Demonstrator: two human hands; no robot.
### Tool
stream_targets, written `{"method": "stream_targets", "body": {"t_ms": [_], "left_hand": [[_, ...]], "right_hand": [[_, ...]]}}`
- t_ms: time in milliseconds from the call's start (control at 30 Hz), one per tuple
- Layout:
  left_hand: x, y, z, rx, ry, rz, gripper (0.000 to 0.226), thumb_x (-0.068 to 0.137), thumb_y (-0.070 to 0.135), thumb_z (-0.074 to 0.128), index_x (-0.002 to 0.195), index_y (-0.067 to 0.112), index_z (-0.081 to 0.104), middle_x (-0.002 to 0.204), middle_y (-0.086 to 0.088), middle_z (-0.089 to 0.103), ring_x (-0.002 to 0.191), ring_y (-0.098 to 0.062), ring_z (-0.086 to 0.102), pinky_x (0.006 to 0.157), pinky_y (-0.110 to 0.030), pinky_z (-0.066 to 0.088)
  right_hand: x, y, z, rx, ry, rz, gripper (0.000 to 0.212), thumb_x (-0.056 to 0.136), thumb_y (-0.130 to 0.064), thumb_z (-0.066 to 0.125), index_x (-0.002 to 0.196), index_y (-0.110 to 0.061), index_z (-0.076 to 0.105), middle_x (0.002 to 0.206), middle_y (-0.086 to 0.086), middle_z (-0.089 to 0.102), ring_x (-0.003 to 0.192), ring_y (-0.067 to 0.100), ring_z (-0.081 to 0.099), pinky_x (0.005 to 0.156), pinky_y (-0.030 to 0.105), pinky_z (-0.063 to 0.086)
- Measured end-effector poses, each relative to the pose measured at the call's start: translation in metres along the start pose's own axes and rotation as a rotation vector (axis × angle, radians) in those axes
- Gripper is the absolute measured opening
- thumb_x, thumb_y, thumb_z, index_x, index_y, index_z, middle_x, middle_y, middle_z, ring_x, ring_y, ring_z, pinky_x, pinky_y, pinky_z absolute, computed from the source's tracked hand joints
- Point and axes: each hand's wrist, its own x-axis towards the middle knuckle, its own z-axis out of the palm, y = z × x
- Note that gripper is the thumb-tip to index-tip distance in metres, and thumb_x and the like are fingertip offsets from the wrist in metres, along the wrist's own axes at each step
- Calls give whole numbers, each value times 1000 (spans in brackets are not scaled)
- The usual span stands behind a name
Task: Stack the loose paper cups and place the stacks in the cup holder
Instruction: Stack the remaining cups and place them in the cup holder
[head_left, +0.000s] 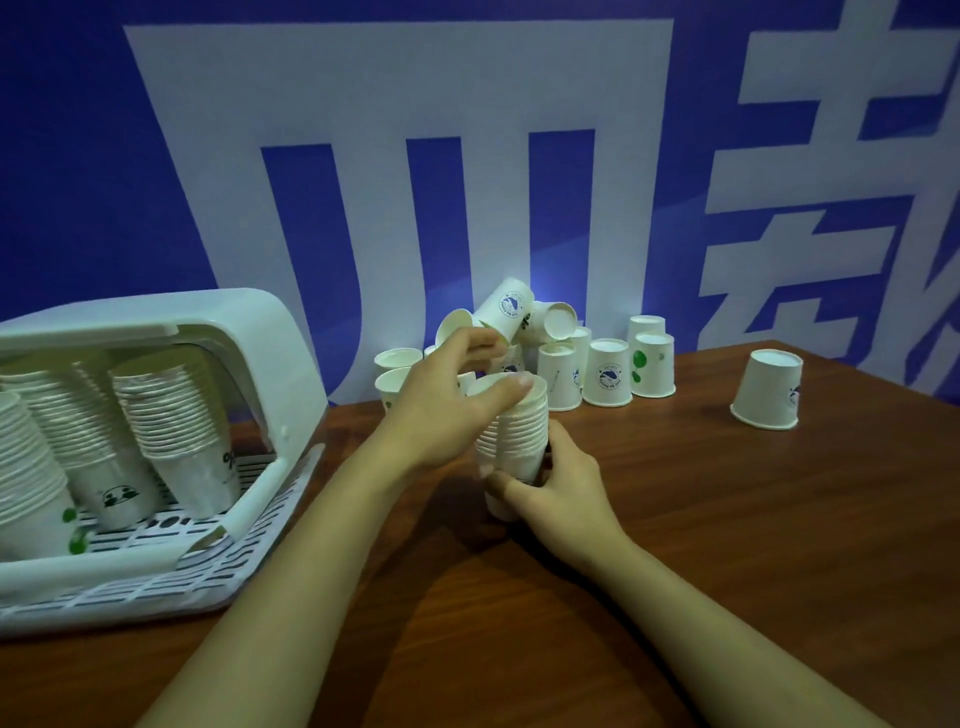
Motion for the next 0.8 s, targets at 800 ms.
{"method": "stream_targets", "body": {"t_ms": [800], "left_hand": [[48,-141,14,112,612,-603,120,69,56,92,159,19,23,154,-14,51,141,-39,48,114,-57,43]], "right_hand": [[8,4,4,88,-2,21,51,78,-45,87,122,-39,62,111,-22,71,100,-15,63,77,15,51]]}}
